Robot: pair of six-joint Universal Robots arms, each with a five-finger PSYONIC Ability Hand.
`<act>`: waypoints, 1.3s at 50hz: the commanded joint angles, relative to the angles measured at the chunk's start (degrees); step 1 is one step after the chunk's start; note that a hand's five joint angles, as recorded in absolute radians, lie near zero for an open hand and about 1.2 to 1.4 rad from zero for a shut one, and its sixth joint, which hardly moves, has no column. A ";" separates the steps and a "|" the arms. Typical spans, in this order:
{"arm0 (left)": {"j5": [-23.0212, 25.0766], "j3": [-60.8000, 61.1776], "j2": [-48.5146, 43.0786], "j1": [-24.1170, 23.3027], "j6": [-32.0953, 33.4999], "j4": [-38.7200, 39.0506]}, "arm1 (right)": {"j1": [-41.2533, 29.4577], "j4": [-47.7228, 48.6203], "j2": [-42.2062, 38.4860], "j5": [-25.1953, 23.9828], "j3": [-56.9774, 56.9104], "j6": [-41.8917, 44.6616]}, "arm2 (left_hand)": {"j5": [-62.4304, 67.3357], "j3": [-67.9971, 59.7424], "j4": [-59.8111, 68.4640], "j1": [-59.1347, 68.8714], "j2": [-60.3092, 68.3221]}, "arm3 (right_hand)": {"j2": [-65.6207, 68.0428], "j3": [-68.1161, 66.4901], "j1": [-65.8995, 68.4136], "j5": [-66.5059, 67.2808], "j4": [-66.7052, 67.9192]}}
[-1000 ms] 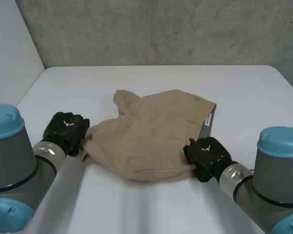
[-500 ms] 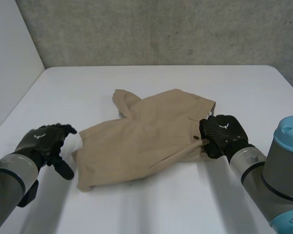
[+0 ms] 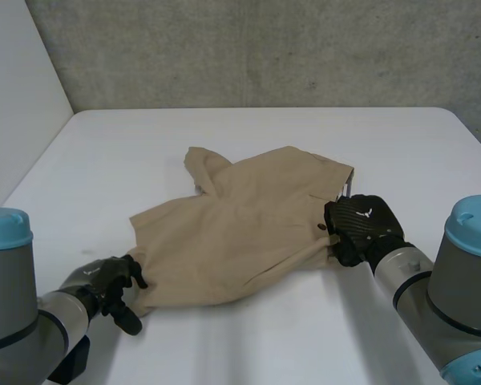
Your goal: Fold the shorts.
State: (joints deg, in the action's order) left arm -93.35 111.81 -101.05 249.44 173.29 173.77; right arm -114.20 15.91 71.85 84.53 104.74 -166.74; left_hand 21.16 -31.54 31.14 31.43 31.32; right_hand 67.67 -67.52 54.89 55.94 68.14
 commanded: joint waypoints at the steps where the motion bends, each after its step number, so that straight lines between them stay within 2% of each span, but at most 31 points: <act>1: -0.17 -1.50 -3.01 -0.79 -0.05 0.60 | -0.06 -0.01 -0.13 -0.16 0.03 0.01 | -2.78 3.16 -2.76 -3.05 -2.94 | 12.33 -12.48 25.11 14.06 11.86; 9: -0.52 -4.31 -5.29 -2.29 -0.49 2.88 | -0.06 -0.01 -0.39 -0.16 0.20 0.01 | 2.25 -1.87 2.27 1.99 2.10 | 12.33 -12.48 25.11 14.06 11.86; 12: -0.78 -5.19 -6.61 -3.08 -0.67 4.03 | -0.06 -0.01 -0.48 -0.07 0.20 0.01 | 15.52 -15.13 15.54 15.25 15.36 | 12.33 -12.48 25.11 14.06 11.86; 17: -2.44 -5.46 -6.27 -3.08 -0.58 9.55 | 0.03 -0.09 -0.31 -0.07 0.11 0.36 | 48.80 -48.42 48.82 48.53 48.64 | 12.33 -12.48 25.11 14.06 11.86; 21: -5.78 -5.98 -4.43 -2.73 0.47 12.37 | 0.30 -0.97 0.48 -0.07 -0.94 1.85 | 48.84 -48.46 48.86 48.57 48.68 | 12.33 -12.48 25.11 14.06 11.86; 24: -6.14 -7.21 -0.92 -2.64 1.44 12.12 | 0.12 -3.42 2.14 -0.07 -3.12 4.92 | 48.84 -48.46 48.86 48.57 48.68 | 12.33 -12.48 25.11 14.06 11.86; 28: -5.79 -10.64 6.11 -2.73 8.28 9.48 | 0.03 -9.73 6.79 0.11 -7.95 10.45 | 48.84 -48.46 48.86 48.57 48.68 | 12.33 -12.48 25.11 14.06 11.86; 31: -5.62 -14.94 12.70 -2.73 16.19 7.64 | -0.06 -13.35 9.88 0.11 -12.44 12.66 | 48.84 -48.46 48.86 48.57 48.68 | 12.33 -12.48 25.11 14.06 11.86; 36: -3.43 -24.50 21.84 -3.08 26.03 7.28 | -0.14 -20.29 16.90 0.20 -26.39 13.72 | 48.84 -48.46 48.86 48.57 48.68 | 12.33 -12.48 25.11 14.06 11.86; 43: -1.13 -37.79 25.46 -2.55 27.28 6.41 | 0.29 -26.72 21.66 0.55 -43.45 13.55 | 48.84 -48.46 48.86 48.57 48.68 | 12.33 -12.48 25.11 14.06 11.86; 50: -0.34 -44.40 22.48 -2.55 27.72 3.24 | 0.12 -27.78 20.18 1.07 -48.05 13.46 | 48.84 -48.46 48.86 48.57 48.68 | 12.33 -12.48 25.11 14.06 11.86; 55: 0.98 -43.26 16.42 -2.29 27.72 3.06 | -0.32 -30.06 13.60 1.34 -45.86 13.72 | 48.84 -48.46 48.86 48.57 48.68 | 12.33 -12.48 25.11 14.06 11.86; 58: 1.15 -42.02 10.45 -2.29 27.90 3.15 | -0.67 -30.15 10.43 1.34 -44.10 13.72 | 48.84 -48.46 48.86 48.57 48.68 | 12.33 -12.48 25.11 14.06 11.86; 65: 1.07 -43.60 -5.45 -2.38 30.00 4.81 | -2.08 -29.36 -2.49 1.69 -42.51 13.55 | 48.84 -48.46 48.86 48.57 48.68 | 12.33 -12.48 25.11 14.06 11.86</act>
State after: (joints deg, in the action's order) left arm -92.21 69.23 -94.49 247.13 201.40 177.00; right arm -115.49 -14.13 78.50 86.03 61.09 -153.02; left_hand 55.62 -68.19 68.61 66.03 68.70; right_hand 67.68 -67.51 54.89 55.90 68.39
